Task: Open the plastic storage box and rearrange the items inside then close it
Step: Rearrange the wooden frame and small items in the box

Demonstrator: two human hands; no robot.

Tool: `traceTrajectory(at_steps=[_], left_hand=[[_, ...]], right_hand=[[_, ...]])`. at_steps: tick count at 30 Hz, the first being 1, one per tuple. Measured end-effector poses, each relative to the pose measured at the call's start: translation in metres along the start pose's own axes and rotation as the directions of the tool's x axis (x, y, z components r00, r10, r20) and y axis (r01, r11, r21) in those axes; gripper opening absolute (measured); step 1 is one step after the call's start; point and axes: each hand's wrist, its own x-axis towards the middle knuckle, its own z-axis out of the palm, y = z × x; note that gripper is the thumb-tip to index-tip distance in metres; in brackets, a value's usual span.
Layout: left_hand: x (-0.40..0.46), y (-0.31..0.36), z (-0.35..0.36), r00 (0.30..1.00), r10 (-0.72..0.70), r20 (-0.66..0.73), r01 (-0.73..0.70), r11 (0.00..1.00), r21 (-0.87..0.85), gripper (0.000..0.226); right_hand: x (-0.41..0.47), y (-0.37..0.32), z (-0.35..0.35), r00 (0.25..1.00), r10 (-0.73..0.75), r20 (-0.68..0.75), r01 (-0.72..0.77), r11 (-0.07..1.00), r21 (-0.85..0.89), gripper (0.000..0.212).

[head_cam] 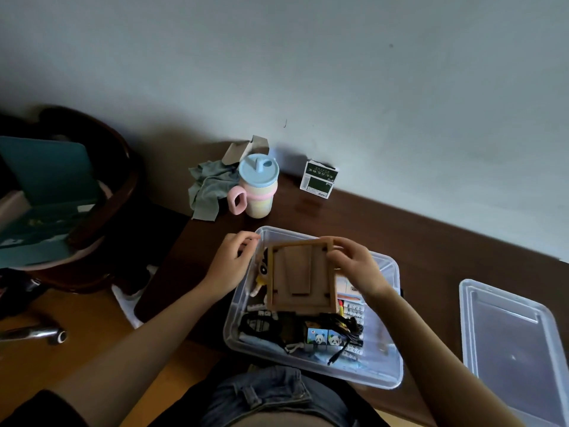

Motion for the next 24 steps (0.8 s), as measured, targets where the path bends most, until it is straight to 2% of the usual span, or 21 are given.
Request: traceTrajectory(at_steps=[2, 3, 5, 7, 9, 11, 13, 15, 16, 18, 20, 21, 22, 24], left_hand=[[0.000, 0.005, 0.006, 0.999, 0.044, 0.000, -0.044, 0.999, 0.022, 0.017], [0.000, 0.006, 0.008, 0.998, 0.059, 0.015, -0.059, 0.998, 0.036, 0.016], [0.001, 0.006, 0.014, 0.993, 0.057, 0.102, -0.066, 0.994, 0.090, 0.022], [0.000, 0.003, 0.017, 0.975, 0.036, 0.218, -0.072, 0.985, 0.157, 0.039], [-0.001, -0.002, 0.019, 0.962, 0.037, 0.270, -0.092, 0.976, 0.195, 0.052], [-0.001, -0.004, 0.019, 0.964, 0.041, 0.264, -0.098, 0.974, 0.205, 0.056], [0.001, -0.006, 0.020, 0.966, 0.021, 0.259, -0.076, 0.976, 0.202, 0.055], [0.004, -0.007, 0.020, 0.965, -0.012, 0.263, -0.043, 0.978, 0.204, 0.052], [0.005, -0.009, 0.020, 0.964, -0.031, 0.264, -0.027, 0.977, 0.214, 0.050], [0.008, -0.012, 0.021, 0.961, -0.069, 0.267, 0.001, 0.969, 0.248, 0.048], [0.011, -0.014, 0.023, 0.960, -0.101, 0.261, 0.031, 0.965, 0.260, 0.044], [0.013, -0.014, 0.024, 0.960, -0.119, 0.255, 0.053, 0.967, 0.251, 0.042], [0.014, -0.014, 0.024, 0.960, -0.133, 0.247, 0.073, 0.969, 0.235, 0.039], [0.015, -0.013, 0.026, 0.962, -0.134, 0.237, 0.084, 0.974, 0.211, 0.035]], right_hand=[[-0.001, 0.009, -0.005, 0.992, 0.088, -0.090, -0.077, 0.990, 0.118, 0.028], [-0.001, 0.013, -0.006, 0.985, 0.109, -0.135, -0.094, 0.989, 0.117, 0.027], [0.001, 0.021, -0.007, 0.966, 0.079, -0.248, -0.096, 0.994, -0.057, 0.024], [0.004, 0.025, -0.006, 0.949, 0.025, -0.313, -0.104, 0.966, -0.238, 0.022], [0.006, 0.024, -0.004, 0.944, 0.033, -0.327, -0.141, 0.940, -0.310, 0.025], [0.005, 0.020, -0.001, 0.934, 0.025, -0.356, -0.168, 0.911, -0.377, 0.028], [0.000, 0.011, 0.005, 0.896, -0.122, -0.426, -0.102, 0.878, -0.467, 0.029], [-0.010, -0.004, 0.013, 0.835, -0.354, -0.421, 0.104, 0.853, -0.511, 0.020], [-0.015, -0.012, 0.019, 0.832, -0.431, -0.350, 0.217, 0.832, -0.510, 0.015], [-0.026, -0.024, 0.031, 0.887, -0.460, -0.052, 0.379, 0.787, -0.486, 0.011], [-0.033, -0.028, 0.046, 0.898, -0.294, 0.327, 0.425, 0.770, -0.475, 0.016], [-0.034, -0.025, 0.054, 0.860, -0.168, 0.482, 0.426, 0.758, -0.495, 0.019], [-0.034, -0.019, 0.063, 0.807, -0.044, 0.590, 0.430, 0.728, -0.534, 0.023], [-0.030, -0.003, 0.080, 0.733, 0.143, 0.665, 0.442, 0.642, -0.626, 0.034]])
